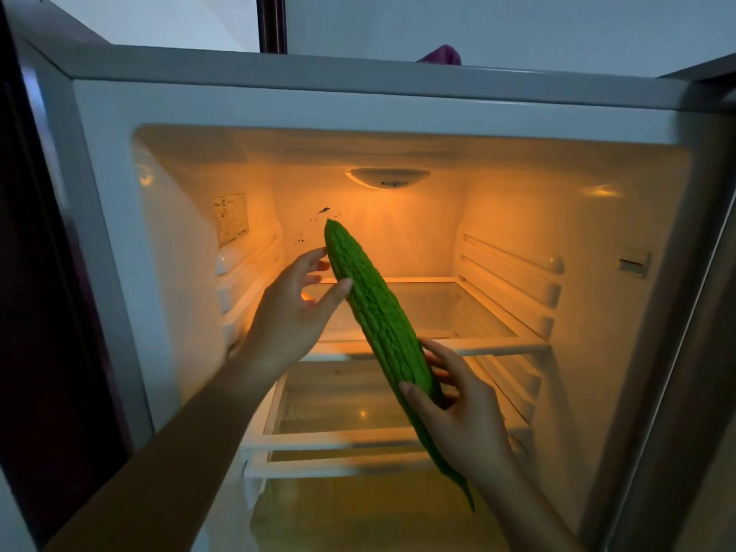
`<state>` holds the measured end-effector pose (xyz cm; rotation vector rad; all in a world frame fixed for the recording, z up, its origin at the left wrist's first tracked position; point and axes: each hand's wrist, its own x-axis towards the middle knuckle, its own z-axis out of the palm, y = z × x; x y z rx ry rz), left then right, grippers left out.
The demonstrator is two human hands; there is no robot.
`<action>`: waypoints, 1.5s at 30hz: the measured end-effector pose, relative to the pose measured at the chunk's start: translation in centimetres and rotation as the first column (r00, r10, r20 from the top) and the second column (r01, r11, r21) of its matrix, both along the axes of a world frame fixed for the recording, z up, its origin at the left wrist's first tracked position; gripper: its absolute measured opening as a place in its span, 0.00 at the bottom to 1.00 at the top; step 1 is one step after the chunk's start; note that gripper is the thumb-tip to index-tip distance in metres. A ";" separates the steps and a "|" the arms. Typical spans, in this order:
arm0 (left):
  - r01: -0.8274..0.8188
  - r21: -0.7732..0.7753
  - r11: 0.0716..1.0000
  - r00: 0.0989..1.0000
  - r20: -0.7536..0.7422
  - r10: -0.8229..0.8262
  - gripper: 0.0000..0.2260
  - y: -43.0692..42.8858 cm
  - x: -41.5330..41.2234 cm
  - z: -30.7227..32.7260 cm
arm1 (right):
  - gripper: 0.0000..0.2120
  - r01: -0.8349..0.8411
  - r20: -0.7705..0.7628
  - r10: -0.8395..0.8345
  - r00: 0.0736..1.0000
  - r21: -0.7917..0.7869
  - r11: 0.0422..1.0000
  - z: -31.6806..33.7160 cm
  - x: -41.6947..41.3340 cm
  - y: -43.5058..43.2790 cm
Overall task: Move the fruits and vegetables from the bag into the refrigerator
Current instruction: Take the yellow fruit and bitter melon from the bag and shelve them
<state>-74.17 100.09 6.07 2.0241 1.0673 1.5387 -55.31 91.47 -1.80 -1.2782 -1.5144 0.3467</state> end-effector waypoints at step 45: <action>-0.328 0.006 0.945 0.890 -0.333 0.311 0.27 8.4 -1.5 -5.0 | 0.25 0.084 0.462 0.106 0.881 -0.371 0.925 8.7 -2.6 15.5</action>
